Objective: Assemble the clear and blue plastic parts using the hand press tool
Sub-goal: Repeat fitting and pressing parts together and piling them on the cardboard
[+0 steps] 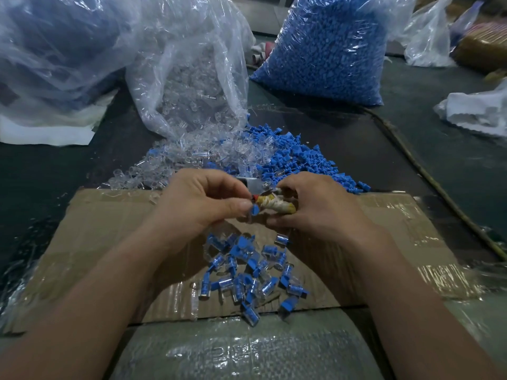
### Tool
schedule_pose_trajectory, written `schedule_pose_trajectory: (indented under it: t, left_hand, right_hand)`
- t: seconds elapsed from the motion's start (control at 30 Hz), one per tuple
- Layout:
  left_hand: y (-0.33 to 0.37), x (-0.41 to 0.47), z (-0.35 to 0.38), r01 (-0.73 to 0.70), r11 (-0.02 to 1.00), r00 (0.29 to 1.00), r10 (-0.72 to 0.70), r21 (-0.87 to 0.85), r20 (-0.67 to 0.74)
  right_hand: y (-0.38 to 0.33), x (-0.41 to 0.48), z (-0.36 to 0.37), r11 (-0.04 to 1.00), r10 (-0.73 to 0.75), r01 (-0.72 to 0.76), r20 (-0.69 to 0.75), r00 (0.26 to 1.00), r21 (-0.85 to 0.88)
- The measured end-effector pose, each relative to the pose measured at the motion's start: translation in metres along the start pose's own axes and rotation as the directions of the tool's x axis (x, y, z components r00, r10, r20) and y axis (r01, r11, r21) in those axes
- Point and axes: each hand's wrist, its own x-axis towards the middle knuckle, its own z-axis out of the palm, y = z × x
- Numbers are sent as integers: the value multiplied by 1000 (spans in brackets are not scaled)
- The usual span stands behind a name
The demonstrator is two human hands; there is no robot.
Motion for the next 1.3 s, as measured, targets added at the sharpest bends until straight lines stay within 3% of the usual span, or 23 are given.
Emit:
schedule_pose_trajectory:
  t: [0.17,0.23,0.3,0.37,0.4,0.47,0.5,0.57,0.63,0.7,0.97,1.1,1.3]
  left_hand:
    - [-2,-2,-6,-45,990,953,3,133,302]
    - [-3,-4,-6,-60,990,939,13,125,344]
    - [-5,-3,-5,-59,996,976,44,67,212]
    - [-11,2,-6,-23,1000,994,23,-2,-110]
    - [-15,5,-8,-12,999,957,27,52,-289]
    - [-24,11,-15,55,923,846,160,381,-509]
    - [-28,12,-19,92,846,818,237,526,-524]
    - [-34,16,-25,147,702,828,299,697,-475]
    - [-40,18,-29,177,577,863,299,797,-408]
    - [-43,17,-29,204,516,871,292,832,-395]
    - [-45,13,-29,242,484,847,318,841,-426]
    - [-42,16,-25,299,472,853,258,829,-454]
    - [-40,19,-25,214,503,838,347,837,-422]
  right_hand:
    - [-2,0,1,1000,13,-12,28,1000,-27]
    - [-3,1,1,999,16,-15,29,999,-29]
    - [-3,2,3,999,5,-3,42,999,-47]
    - [-3,2,5,999,-5,8,60,998,-51]
    - [-3,3,5,999,-6,10,68,998,-49]
    - [-2,2,6,999,-8,12,83,997,-47]
    - [-2,2,6,999,-12,16,91,996,-46]
    - [-3,1,6,999,-14,17,109,994,-31]
    - [-3,0,5,999,-21,24,116,993,-28]
    - [-4,1,4,998,-39,43,102,994,-41]
    - [-6,1,1,1000,-14,13,76,997,7]
    - [-4,0,2,1000,-4,3,56,998,18]
    - [-6,0,2,999,-29,30,45,999,-13]
